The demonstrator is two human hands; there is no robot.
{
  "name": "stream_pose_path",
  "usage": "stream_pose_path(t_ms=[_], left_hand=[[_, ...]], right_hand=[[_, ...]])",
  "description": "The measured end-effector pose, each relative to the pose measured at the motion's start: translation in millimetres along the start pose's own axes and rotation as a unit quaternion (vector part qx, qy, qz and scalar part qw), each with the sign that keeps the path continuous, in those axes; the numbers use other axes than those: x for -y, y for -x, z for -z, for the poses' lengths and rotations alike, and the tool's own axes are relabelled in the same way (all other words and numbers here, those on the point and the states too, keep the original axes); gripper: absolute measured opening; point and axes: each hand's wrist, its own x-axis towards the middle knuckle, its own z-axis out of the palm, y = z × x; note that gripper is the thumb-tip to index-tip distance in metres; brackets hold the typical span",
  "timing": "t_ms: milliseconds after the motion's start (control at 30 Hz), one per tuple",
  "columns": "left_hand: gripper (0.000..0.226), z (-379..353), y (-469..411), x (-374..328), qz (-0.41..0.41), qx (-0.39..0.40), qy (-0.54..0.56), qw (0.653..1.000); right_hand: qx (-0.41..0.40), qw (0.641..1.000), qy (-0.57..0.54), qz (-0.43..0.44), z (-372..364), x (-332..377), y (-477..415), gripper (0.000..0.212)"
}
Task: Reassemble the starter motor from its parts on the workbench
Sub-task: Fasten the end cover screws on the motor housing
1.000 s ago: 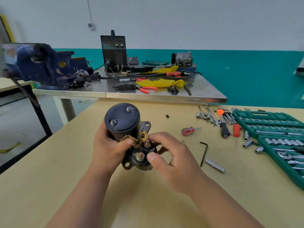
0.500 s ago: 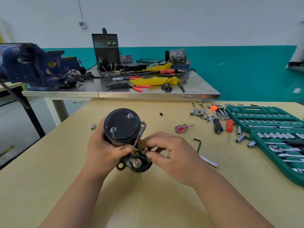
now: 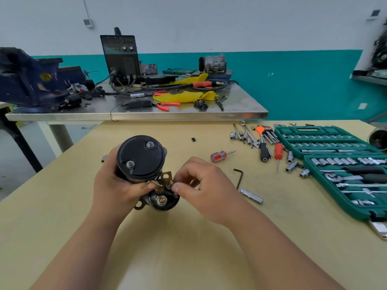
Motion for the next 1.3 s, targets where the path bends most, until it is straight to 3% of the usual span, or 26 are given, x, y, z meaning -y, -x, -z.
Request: stream_pose_path(t_ms=[133,467,633,700,767,833,900,933,1100,1300], left_hand=[[0.073,-1.7,0.2,0.6,-0.001,0.024,0.001,1.000],[0.081,-5.0,3.0,1.9,-0.004,0.044,-0.005,0.999],[0.078,-6.4,3.1,2.1,0.010,0.085,0.024,0.996],[0.089,-5.9,1.1,2.2,0.014,0.102,0.000,0.995],[0.101,-7.1,-1.1,1.8,0.024,0.112,-0.017,0.993],[0.101,-10.6,-3.3,1.4,0.032,0.109,-0.029,0.993],[0.101,-12.8,-3.3,2.2,0.043,0.092,-0.030,0.994],[0.102,-13.6,-2.6,2.6,0.047,0.085,-0.029,0.995],[0.105,-15.7,0.5,6.1,0.040,0.068,-0.023,0.997],[0.086,-15.4,-1.1,0.1,0.040,0.077,-0.011,0.996]], right_hand=[[0.028,1.000,0.008,-0.009,1.8,-3.9,-0.7,0.023],[0.051,0.997,0.026,-0.052,13.0,-5.0,1.8,0.021],[-0.037,0.990,0.013,-0.134,36.6,-19.5,-1.9,0.024],[-0.112,0.977,0.045,-0.176,55.6,-35.5,-7.3,0.031],[-0.191,0.936,0.184,-0.231,88.5,-61.3,-13.7,0.037],[-0.215,0.839,0.397,-0.303,130.7,-93.4,-10.8,0.031],[-0.136,0.738,0.532,-0.392,160.5,-123.3,0.2,0.031],[-0.093,0.709,0.554,-0.426,167.6,-135.1,5.3,0.034],[-0.046,0.671,0.601,-0.431,164.2,-158.8,3.8,0.038],[-0.072,0.680,0.589,-0.431,166.9,-159.5,4.8,0.030]])
